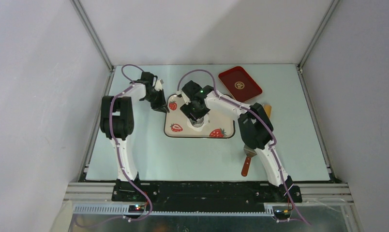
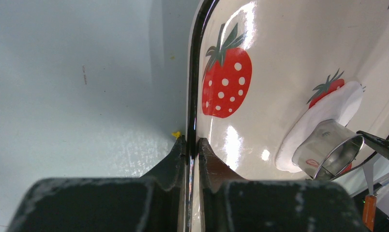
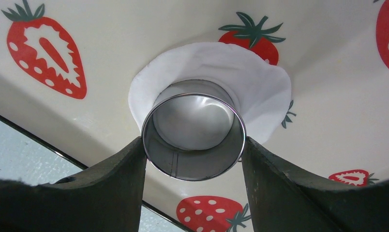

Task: Roll out the dumpling wrappers from the dough
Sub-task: Press the dumpling wrapper on the work surface.

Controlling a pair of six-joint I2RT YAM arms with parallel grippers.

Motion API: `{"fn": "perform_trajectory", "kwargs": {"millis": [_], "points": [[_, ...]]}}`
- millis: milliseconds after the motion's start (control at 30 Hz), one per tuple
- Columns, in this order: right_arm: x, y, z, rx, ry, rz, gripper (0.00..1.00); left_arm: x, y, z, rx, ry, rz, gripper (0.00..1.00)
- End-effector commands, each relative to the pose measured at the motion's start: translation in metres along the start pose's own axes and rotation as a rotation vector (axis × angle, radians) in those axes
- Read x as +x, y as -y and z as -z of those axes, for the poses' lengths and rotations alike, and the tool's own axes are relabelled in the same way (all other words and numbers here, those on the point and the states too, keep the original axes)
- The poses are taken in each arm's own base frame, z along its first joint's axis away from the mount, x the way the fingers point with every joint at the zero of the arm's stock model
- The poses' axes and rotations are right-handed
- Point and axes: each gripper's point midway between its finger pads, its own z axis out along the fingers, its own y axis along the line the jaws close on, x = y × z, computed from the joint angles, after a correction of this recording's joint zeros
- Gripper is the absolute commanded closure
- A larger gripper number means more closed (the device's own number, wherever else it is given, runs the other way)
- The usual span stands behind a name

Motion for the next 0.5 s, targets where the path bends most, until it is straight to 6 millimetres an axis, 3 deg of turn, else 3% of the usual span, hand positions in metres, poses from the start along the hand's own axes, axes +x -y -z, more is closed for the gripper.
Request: {"fn": "perform_trajectory", "kwargs": {"millis": [0, 267, 467], "points": [[0.0405, -0.0002, -0.0471, -0.008, -0.117, 0.074, 0.94, 0.0019, -0.0127, 0.0002, -0.073, 0.01, -0.024, 1.0], [0.042, -0.0063, -0.0453, -0.077, -0.12, 0.14, 0.94, 0.0023, -0.0129, 0.0001, -0.073, 0.008, -0.023, 1.0], [0.0462, -0.0009, -0.0487, -0.059, -0.156, 0.063, 0.95, 0.0019, -0.0128, 0.0004, -0.072, 0.009, -0.023, 1.0]]}}
